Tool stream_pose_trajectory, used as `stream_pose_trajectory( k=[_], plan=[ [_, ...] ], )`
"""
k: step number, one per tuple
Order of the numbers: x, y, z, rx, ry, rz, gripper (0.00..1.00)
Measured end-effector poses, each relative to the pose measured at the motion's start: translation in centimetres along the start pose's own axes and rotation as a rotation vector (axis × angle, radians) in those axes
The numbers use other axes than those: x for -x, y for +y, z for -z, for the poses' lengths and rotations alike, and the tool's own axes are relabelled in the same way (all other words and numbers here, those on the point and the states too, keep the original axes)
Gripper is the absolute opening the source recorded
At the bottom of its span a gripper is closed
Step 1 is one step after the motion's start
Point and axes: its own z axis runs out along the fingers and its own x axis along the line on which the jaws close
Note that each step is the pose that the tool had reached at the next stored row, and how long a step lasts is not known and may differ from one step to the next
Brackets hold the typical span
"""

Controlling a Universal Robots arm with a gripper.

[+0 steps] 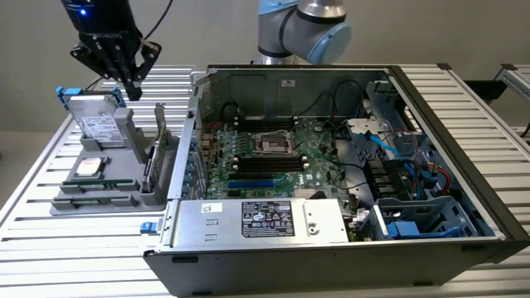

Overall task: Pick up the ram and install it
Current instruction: 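Reach for the ram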

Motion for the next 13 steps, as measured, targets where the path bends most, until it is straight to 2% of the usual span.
stream_pose_trajectory(
  k=[6,13],
  plan=[
    [-2.4,-0.43,-0.88,0.0016,0.0035,0.002,0.10],
    [-4.3,-1.79,-1.70,0.0090,0.0040,0.005,0.10]
  ],
)
